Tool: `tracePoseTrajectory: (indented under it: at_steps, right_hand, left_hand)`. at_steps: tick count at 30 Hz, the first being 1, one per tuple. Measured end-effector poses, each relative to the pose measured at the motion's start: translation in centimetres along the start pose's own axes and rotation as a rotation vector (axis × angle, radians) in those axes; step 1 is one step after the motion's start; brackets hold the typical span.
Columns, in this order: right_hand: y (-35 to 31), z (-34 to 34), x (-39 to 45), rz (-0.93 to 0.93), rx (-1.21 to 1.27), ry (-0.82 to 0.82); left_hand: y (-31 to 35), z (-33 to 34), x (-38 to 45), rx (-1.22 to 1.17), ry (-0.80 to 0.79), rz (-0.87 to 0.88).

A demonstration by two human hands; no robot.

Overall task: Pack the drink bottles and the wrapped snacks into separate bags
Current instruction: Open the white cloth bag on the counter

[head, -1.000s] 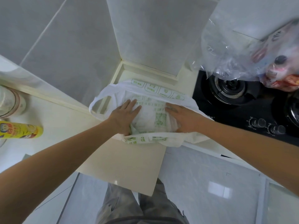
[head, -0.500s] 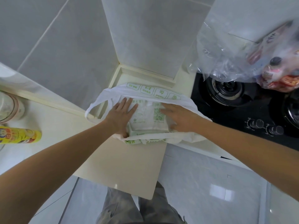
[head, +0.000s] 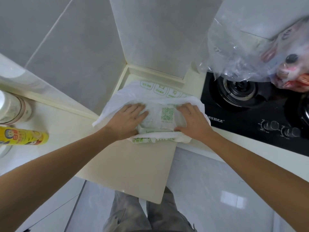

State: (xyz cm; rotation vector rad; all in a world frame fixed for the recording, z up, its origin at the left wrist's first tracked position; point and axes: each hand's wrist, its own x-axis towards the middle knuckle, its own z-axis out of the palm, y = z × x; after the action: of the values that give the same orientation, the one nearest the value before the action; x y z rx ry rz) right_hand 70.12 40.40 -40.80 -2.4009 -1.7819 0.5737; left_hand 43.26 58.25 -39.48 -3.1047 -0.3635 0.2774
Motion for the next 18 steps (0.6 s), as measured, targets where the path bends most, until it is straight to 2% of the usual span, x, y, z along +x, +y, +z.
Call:
tracePoseTrajectory:
  at_steps: [2,4,6,7,9,14,18]
  right_hand:
    - [0.3,0.4,0.2,-0.034,-0.007,-0.054]
    - [0.5,1.0,0.2,-0.118,-0.002,-0.067]
    - [0.9,1.7,0.0,-0.177,0.031,-0.061]
    - [0.9,1.8,-0.2,-0.188,0.035,-0.056]
    - [1.1,1.8,-0.5,-0.196,0.024,-0.044]
    - [0.8,1.3,-1.7,-0.215,-0.07,-0.095]
    - [0.5,1.7,-2.5,-0.157,-0.151,-0.152]
  left_hand:
    - [0.1,-0.3,-0.3,0.041,0.204,0.138]
    - [0.1,-1.2,0.2,0.078,0.372,0.191]
    - [0.3,-2.4,0.9,0.119,0.461,0.189]
    - [0.4,-2.9,1.2,0.131,0.456,0.178]
    - [0.5,-3.6,1.6,0.118,0.351,0.118]
    - [0.3,-2.2,1.6,0.072,-0.167,-0.119]
    - [0.3,-1.1,1.2,0.044,-0.305,-0.219]
